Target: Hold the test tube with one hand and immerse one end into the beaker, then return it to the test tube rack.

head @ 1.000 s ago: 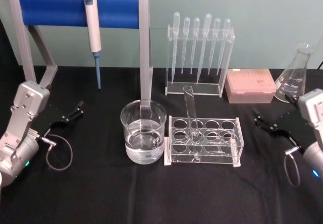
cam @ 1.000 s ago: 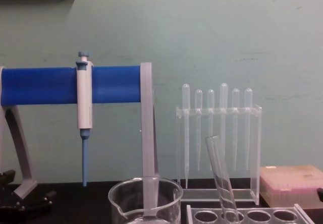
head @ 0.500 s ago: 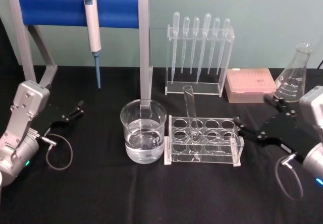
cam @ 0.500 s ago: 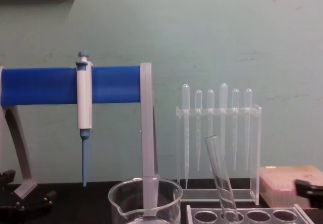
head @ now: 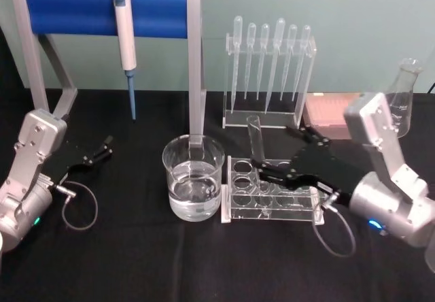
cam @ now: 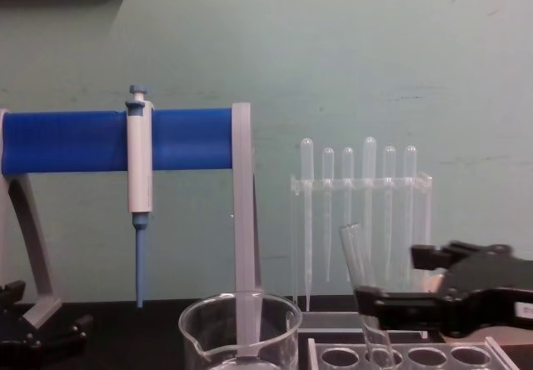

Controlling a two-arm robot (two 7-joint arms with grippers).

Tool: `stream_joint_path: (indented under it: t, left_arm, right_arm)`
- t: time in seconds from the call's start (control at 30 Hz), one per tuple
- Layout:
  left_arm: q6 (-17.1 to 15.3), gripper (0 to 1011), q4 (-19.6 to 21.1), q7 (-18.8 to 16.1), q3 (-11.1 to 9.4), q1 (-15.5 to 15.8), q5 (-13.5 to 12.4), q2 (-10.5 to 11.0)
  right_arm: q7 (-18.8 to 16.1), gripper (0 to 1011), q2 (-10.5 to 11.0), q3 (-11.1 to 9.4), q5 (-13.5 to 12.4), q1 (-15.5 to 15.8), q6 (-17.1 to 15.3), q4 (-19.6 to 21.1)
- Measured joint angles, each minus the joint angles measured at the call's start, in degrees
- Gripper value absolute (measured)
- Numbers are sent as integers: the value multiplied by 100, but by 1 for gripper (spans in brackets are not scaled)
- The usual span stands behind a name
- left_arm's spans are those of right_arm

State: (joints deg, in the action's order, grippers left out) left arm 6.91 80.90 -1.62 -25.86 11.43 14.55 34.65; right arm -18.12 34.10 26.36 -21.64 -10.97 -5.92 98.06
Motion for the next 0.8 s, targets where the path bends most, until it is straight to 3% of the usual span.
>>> stream_joint_path:
  t: [0.23,0.47,0.8]
  left_arm:
    - [0,1000,0,0,0,0,0,0]
    - [0,1000,0,0,0,0,0,0]
    - [0,1000,0,0,0,0,0,0]
  right_arm:
    - [-181,1002,-340,80,-87,-217,-327,-216]
    - [-310,1002,-532,108,-35,-391,-547,-415]
    - [-371,786,-744,54,87,-547,-793,-615]
